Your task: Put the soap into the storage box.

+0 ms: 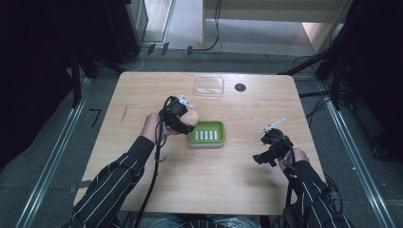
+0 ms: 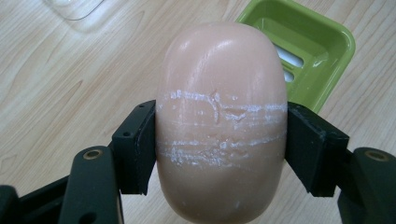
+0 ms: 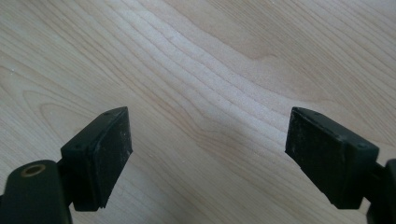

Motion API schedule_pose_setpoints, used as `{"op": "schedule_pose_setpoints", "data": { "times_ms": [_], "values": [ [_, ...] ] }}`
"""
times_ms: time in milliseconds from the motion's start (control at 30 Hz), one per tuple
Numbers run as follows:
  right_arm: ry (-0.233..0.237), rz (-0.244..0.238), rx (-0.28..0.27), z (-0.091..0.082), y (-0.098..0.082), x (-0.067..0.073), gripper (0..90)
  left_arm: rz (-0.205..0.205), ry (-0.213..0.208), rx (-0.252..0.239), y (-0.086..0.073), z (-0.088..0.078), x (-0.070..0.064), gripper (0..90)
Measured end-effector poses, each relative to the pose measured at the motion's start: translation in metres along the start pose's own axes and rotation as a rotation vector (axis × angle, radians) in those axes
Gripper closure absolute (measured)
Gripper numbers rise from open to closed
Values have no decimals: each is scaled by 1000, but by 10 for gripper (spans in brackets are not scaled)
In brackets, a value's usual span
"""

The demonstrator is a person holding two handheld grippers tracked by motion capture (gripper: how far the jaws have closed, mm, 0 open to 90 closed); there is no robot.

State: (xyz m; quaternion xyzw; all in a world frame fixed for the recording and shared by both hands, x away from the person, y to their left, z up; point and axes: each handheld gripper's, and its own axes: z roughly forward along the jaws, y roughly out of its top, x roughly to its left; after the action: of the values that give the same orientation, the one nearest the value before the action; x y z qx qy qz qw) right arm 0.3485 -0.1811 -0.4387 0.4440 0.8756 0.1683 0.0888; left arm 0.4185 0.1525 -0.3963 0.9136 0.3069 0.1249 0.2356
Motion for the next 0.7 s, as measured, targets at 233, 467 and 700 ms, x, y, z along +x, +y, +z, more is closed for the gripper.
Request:
{"op": "schedule_pose_setpoints", "data": {
  "times_ms": [233,467,700],
  "values": [
    [0,-3,0,0,0,-1,154,13,-7,-10,3,4,-3,336],
    [0,1,3,0,-1,0,154,41,-14,-8,8,9,-7,337],
    [-1,1,4,0,-1,0,154,65,-21,-5,12,14,-11,336]
  ]
}}
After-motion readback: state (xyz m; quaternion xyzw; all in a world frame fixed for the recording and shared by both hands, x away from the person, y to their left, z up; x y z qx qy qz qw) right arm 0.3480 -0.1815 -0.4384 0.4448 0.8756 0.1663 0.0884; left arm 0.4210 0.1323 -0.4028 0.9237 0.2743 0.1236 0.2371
